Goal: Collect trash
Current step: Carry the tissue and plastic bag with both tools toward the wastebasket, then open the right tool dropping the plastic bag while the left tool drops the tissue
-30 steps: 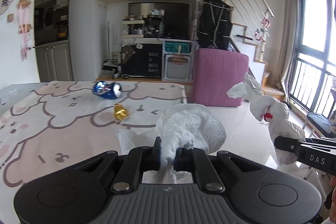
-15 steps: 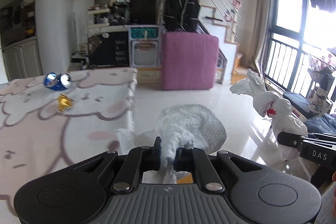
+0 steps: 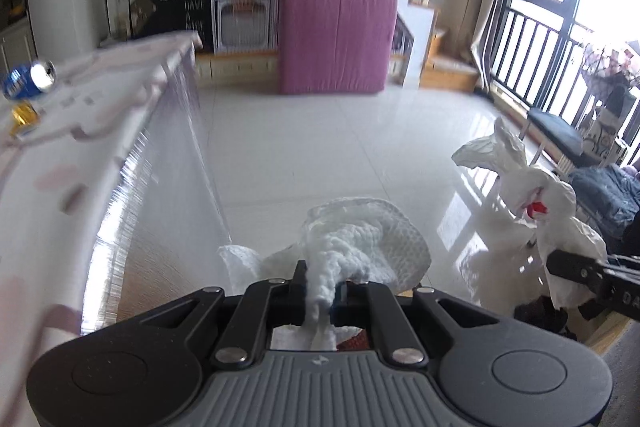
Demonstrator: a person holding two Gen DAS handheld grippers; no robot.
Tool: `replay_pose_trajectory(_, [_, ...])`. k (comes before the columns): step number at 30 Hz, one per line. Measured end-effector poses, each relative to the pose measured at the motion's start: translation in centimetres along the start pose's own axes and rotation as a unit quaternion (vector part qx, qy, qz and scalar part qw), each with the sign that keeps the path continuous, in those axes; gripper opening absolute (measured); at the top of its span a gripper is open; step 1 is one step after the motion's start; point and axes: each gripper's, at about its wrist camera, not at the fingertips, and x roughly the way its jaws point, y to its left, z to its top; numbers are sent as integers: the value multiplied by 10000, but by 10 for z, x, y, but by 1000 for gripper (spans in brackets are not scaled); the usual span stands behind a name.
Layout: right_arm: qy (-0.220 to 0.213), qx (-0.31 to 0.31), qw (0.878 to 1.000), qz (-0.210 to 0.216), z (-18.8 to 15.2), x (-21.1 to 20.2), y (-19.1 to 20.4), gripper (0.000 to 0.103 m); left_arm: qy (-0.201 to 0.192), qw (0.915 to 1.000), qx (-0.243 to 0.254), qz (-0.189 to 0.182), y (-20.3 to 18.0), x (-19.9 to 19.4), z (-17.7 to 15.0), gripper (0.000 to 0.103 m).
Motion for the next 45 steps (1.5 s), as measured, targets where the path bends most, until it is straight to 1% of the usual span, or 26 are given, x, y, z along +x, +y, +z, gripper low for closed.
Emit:
replay_pose_trajectory(4, [334,-241,9991,74,-8,27,-8,22,391,9986,-290,-192,1,42,-1,10])
replay_pose_trajectory(7, [668,-689,9953,155,-15,50,-8,22,551,9976,-390,-181,3,68,-1,10])
replay_pose_trajectory(9, [925,-1084,9896,181,-18,68,-10,22,609,9969,-460,-165,6,82,-2,10])
replay_pose_trajectory(12, [1311,-1838,9739,240,-17,93,-6,22,611,9965,-564,-118,12,95,-1,10])
replay_pose_trajectory(15, [1701,-2773,9449,379,-18,117,6,22,634,9957,-677,-80,19,102,-1,10])
replay_pose_trajectory(16, [1837,-3143,9303,439,-19,125,14,22,652,9953,-717,-71,22,104,-2,10])
replay_pose_trajectory(17, [1988,-3567,9114,510,-22,133,22,22,671,9948,-761,-62,25,105,-4,10])
replay_pose_trajectory(19, [2254,-4472,8636,591,-29,147,38,22,693,9941,-833,-52,30,109,-6,10])
replay_pose_trajectory(21, [2490,-5419,8002,627,-41,160,50,22,712,9935,-890,-47,34,112,-8,10])
replay_pose_trajectory(22, [2597,-5758,7724,662,-46,165,55,23,731,9931,-911,-49,36,114,-8,10])
replay_pose_trajectory(25, [2916,-6617,6863,789,-59,183,67,23,796,9913,-1045,-92,40,121,-11,10])
replay_pose_trajectory(26, [3013,-6872,6554,862,-65,188,72,24,824,9905,-1095,-134,41,126,-10,10])
replay_pose_trajectory(27, [3099,-7068,6292,929,-69,193,77,24,861,9896,-1141,-172,42,132,-9,10])
replay_pose_trajectory(28, [3197,-7181,6103,983,-72,198,82,25,908,9884,-1195,-216,42,138,-9,10])
replay_pose_trajectory(29, [3306,-7227,5981,1035,-75,204,87,25,963,9870,-1256,-263,44,144,-10,10])
replay_pose_trajectory(30, [3470,-7201,5906,1109,-76,214,93,26,1043,9852,-1323,-306,45,150,-11,10])
replay_pose_trajectory(32, [3813,-7034,5862,1278,-76,232,101,28,1204,9821,-1401,-359,48,163,-14,10])
replay_pose_trajectory(33, [3969,-6899,5901,1350,-76,243,105,31,1273,9811,-1413,-363,50,169,-16,10])
replay_pose_trajectory(35, [4207,-6603,6051,1441,-76,259,105,39,1387,9798,-1405,-319,52,179,-22,10])
replay_pose_trajectory(36, [4338,-6460,6087,1547,-75,262,105,45,1428,9792,-1414,-292,53,183,-24,10])
replay_pose_trajectory(37, [4434,-6307,6128,1734,-73,264,106,48,1455,9785,-1435,-277,56,188,-26,10])
replay_pose_trajectory(39, [4529,-6079,6225,1946,-71,266,110,49,1492,9769,-1508,-249,61,193,-29,10])
replay_pose_trajectory(41, [4441,-6076,6285,1965,-77,261,102,57,1517,9761,-1541,-218,64,196,-29,10])
replay_pose_trajectory(42, [4363,-6022,6385,1982,-75,259,100,61,1528,9759,-1547,-198,65,198,-30,10])
replay_pose_trajectory(43, [4351,-5873,6514,2037,-72,259,94,63,1533,9758,-1547,-186,65,198,-30,10])
replay_pose_trajectory(45, [4409,-5359,6835,2263,-59,260,84,63,1541,9759,-1537,-186,63,201,-30,10])
